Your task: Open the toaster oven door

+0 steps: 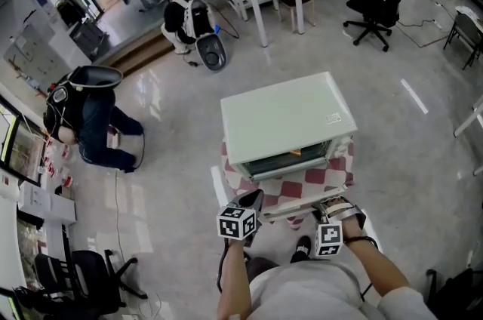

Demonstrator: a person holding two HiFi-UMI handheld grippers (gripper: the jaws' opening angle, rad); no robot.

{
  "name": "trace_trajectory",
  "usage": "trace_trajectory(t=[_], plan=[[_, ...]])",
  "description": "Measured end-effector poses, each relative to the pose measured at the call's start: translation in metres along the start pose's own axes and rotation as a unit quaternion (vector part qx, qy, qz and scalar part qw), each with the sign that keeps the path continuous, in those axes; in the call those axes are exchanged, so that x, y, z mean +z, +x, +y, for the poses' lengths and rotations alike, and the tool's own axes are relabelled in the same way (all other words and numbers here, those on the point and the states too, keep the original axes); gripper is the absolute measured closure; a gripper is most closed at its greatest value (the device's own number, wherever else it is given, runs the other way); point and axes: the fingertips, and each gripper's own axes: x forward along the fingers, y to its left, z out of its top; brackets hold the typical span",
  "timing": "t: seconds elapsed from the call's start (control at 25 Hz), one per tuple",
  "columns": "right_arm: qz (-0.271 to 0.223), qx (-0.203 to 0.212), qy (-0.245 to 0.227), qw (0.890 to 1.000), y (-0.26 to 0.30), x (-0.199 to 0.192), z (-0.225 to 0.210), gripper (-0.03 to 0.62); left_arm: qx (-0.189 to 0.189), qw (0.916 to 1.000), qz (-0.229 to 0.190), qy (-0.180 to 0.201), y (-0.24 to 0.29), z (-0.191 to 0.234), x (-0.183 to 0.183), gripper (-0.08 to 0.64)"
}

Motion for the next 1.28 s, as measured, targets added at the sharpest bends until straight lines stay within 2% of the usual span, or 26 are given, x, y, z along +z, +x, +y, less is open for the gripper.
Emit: trace_trajectory(t=[0.32,0.56,0.64,0.72,0.8,0.88,0.92,1.04,1.08,1.12,1.28], plan=[[-0.017,0.015,0.018,1.000,0.003,0.005,0.015,0.506,-0.009,0.9998,0.017,-0.005,0.006,-0.002,-0.013,0.554],[-0.018,0.010,0.039,0.999,-0.003,0.006,0.022,0.506,-0.016,0.9992,0.035,-0.005,0.007,-0.005,-0.023,0.554],[-0.045,0.018,0.048,0.998,-0.011,0.012,0.023,0.523,-0.015,0.9993,0.034,-0.005,0.008,-0.005,-0.023,0.554],[-0.102,0.050,0.076,0.991,-0.019,0.024,0.026,0.584,-0.015,0.9993,0.034,-0.006,0.009,-0.004,-0.025,0.554],[-0.142,0.076,0.118,0.980,-0.027,0.031,0.023,0.586,-0.016,0.9992,0.034,-0.012,0.009,-0.003,-0.027,0.554],[-0.167,0.080,0.167,0.968,-0.034,0.035,0.011,0.588,-0.015,0.9992,0.034,-0.016,0.008,-0.002,-0.030,0.554],[-0.181,0.082,0.199,0.960,-0.038,0.036,0.002,0.588,-0.014,0.9992,0.035,-0.017,0.008,-0.003,-0.031,0.554],[-0.221,0.092,0.304,0.922,-0.044,0.034,-0.025,0.589,-0.007,0.9992,0.039,-0.010,0.009,-0.005,-0.036,0.554],[-0.223,0.092,0.326,0.914,-0.043,0.032,-0.032,0.589,-0.005,0.9992,0.040,-0.008,0.009,-0.005,-0.038,0.554],[-0.219,0.090,0.336,0.912,-0.040,0.029,-0.037,0.589,-0.003,0.9992,0.039,-0.009,0.009,-0.005,-0.039,0.554],[-0.186,0.085,0.326,0.923,-0.025,0.020,-0.041,0.589,0.003,0.9996,0.026,-0.014,0.007,-0.002,-0.038,0.554]])
